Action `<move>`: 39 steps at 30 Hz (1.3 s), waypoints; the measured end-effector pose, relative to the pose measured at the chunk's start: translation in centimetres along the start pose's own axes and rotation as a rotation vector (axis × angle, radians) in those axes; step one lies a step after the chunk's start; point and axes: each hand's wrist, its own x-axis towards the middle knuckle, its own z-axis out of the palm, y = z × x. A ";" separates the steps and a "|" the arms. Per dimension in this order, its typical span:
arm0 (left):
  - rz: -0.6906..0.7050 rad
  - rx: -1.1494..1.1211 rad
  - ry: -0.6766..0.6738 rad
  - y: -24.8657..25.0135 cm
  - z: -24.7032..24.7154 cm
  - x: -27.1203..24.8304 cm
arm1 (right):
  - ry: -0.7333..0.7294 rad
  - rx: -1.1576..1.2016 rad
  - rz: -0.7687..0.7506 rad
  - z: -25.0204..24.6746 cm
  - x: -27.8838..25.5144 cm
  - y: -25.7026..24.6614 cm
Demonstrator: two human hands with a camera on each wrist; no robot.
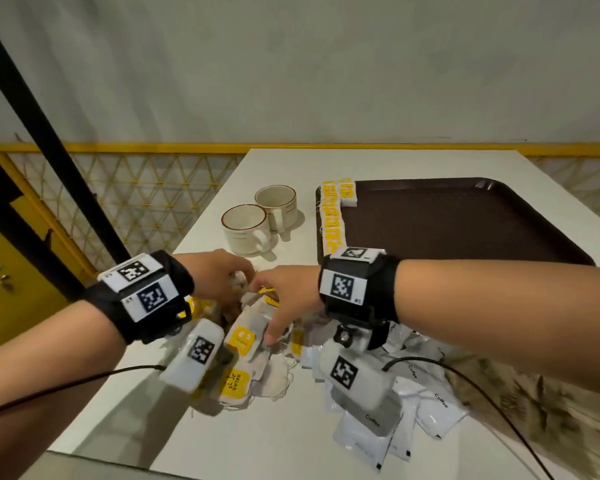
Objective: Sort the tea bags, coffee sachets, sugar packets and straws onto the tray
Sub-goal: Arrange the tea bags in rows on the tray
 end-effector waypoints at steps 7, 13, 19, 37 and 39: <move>0.024 -0.245 0.123 -0.7 -0.6 0.6 | 0.197 -0.271 -0.047 0.4 1.8 0.1; 0.031 -0.517 0.224 -1.6 -1.0 0.1 | 0.263 -0.163 -0.037 -0.8 1.5 1.5; 0.013 -0.764 0.268 -1.7 -1.9 -0.3 | 0.058 -0.359 -0.129 -0.2 2.0 1.0; 0.190 -1.434 0.461 4.2 -0.5 -0.2 | 0.346 0.786 0.018 -4.1 -3.5 5.3; 0.209 -1.529 0.448 6.6 -0.2 0.3 | 0.405 1.282 -0.003 -3.8 -5.0 6.2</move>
